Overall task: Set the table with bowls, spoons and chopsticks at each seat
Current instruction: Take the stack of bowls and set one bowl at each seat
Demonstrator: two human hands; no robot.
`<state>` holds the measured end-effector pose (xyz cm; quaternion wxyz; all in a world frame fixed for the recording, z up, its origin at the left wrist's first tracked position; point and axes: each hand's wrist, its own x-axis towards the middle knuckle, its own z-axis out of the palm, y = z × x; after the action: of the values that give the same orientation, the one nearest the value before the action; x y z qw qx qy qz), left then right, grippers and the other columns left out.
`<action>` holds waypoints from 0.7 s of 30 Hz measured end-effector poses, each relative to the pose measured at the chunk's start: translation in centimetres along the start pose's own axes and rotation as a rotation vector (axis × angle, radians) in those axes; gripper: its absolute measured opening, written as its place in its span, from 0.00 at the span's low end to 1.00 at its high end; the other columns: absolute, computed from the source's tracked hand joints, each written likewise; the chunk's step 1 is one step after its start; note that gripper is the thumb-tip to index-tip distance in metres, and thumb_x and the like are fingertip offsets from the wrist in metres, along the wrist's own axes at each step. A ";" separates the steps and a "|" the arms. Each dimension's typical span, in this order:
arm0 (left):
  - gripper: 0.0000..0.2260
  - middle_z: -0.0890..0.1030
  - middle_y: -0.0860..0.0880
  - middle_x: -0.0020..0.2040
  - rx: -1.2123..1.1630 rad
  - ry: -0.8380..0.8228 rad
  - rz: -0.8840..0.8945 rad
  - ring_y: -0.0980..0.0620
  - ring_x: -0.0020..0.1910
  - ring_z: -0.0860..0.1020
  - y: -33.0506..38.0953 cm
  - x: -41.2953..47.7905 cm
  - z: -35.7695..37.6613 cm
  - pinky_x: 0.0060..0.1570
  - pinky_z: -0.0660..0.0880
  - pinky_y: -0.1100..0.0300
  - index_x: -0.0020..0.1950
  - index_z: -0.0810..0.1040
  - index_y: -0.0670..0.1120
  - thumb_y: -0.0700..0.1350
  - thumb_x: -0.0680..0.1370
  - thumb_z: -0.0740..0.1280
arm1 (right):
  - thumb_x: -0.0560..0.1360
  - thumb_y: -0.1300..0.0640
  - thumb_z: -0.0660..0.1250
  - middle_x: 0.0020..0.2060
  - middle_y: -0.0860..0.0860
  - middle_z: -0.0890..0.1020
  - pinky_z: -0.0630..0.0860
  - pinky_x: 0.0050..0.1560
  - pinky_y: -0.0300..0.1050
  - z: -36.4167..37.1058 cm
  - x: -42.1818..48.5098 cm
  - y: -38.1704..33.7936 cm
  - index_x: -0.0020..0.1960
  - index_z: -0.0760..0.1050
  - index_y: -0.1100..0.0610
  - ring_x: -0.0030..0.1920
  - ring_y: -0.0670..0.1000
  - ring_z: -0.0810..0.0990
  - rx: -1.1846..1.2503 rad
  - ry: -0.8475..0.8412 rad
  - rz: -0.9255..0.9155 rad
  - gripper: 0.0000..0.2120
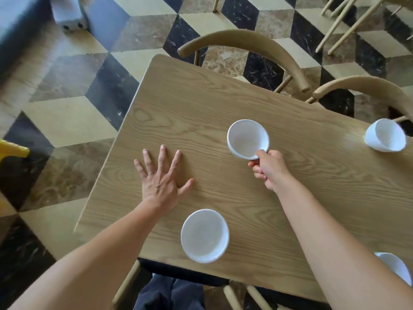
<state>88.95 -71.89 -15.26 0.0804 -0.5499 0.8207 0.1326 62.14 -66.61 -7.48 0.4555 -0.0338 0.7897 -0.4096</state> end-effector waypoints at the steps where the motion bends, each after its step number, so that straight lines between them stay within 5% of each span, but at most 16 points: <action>1: 0.43 0.45 0.44 0.82 -0.001 0.002 0.009 0.29 0.77 0.42 0.0 0.8 -0.2 0.72 0.42 0.28 0.81 0.48 0.58 0.77 0.71 0.49 | 0.79 0.65 0.55 0.31 0.59 0.74 0.53 0.17 0.31 0.6 0.6 -0.5 0.44 0.66 0.61 0.16 0.45 0.62 0.001 -0.004 0.001 0.05; 21: 0.42 0.45 0.47 0.83 -0.024 0.080 0.000 0.30 0.78 0.38 2.1 6.9 -0.9 0.71 0.39 0.26 0.81 0.47 0.61 0.78 0.71 0.46 | 0.79 0.65 0.53 0.32 0.59 0.76 0.55 0.17 0.33 8.2 9.6 -10.7 0.47 0.70 0.65 0.16 0.45 0.64 0.087 -0.091 0.002 0.08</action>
<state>84.35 -77.51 -16.04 0.0412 -0.5558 0.8215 0.1204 59.27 -82.85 -8.93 0.4922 -0.0318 0.7497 -0.4412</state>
